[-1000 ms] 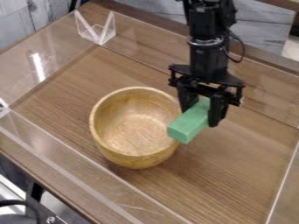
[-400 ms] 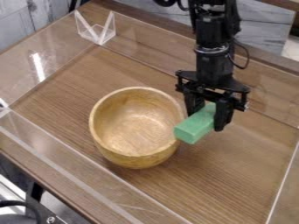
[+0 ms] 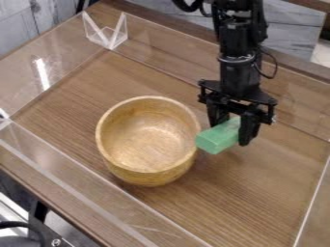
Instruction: Remove the green block from inside the brown bowl and put it on the table
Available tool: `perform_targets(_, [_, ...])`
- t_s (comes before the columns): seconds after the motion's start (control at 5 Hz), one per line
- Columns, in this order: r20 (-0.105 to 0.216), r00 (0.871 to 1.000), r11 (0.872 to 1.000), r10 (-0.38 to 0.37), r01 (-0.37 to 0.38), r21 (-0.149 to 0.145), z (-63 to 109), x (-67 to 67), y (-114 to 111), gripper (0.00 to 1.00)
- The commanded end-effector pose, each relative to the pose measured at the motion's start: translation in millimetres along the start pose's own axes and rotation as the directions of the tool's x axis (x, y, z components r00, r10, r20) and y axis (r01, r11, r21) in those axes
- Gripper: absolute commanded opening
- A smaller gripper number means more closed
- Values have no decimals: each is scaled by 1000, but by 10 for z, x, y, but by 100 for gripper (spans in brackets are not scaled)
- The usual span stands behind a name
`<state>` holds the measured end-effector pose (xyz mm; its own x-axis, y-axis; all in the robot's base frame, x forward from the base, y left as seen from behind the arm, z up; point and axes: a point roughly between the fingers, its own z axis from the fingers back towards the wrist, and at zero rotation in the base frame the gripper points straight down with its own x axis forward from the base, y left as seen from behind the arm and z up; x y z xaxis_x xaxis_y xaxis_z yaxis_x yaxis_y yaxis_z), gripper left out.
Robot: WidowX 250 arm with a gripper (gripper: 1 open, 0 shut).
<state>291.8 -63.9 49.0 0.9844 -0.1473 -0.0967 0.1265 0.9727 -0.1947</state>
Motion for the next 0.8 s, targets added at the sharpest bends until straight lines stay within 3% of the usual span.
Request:
perform_targets(0.0, [50,999,1000,-20,20,-1,156,77,1,0])
perform_targets(0.6, [36,999,999,-29,29,-21,183,34,-18,0])
